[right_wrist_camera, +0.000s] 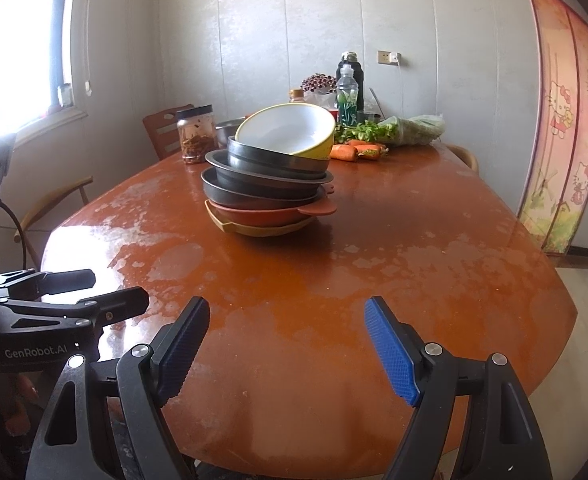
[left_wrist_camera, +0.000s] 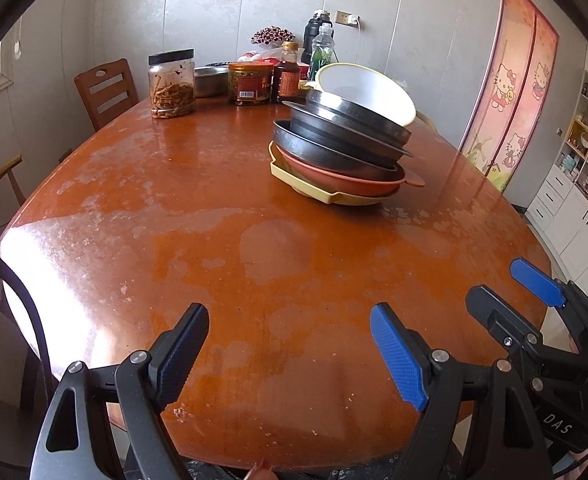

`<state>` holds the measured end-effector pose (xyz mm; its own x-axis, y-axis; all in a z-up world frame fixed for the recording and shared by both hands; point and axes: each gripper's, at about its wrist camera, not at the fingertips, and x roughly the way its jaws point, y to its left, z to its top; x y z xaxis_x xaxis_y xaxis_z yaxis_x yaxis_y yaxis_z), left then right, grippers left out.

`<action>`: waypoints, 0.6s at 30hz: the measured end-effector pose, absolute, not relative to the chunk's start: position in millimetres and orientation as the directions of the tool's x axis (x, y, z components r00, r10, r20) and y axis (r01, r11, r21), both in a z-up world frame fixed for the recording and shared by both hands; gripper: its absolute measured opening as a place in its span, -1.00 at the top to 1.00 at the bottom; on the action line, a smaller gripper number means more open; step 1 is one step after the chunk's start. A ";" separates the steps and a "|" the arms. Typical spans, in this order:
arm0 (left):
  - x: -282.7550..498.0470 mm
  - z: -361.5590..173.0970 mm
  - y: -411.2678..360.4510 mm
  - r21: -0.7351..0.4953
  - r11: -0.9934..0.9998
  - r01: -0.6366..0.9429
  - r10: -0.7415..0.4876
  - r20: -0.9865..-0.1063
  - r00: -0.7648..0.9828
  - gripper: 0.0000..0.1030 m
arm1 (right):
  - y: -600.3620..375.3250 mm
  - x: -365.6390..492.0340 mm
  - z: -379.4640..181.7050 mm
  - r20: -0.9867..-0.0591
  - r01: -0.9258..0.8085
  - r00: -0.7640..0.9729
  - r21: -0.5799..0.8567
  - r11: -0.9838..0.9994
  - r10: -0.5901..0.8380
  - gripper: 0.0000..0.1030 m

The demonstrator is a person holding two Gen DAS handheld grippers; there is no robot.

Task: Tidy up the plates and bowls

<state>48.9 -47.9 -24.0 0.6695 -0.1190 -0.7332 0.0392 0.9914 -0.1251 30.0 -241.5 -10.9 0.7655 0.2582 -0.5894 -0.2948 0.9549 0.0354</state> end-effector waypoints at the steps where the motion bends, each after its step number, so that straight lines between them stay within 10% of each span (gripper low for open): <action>1: 48.6 -24.1 -48.8 -0.124 0.991 0.040 -0.119 -0.734 0.669 -0.60 | -241.6 29.7 -11.0 -0.589 -0.294 0.766 0.035 0.955 0.258 -0.57; 18: 48.7 -27.7 -48.9 -0.134 0.990 0.042 -0.128 -0.740 0.660 -0.60 | -238.3 27.9 -13.5 -0.595 -0.304 0.759 0.034 0.952 0.264 -0.57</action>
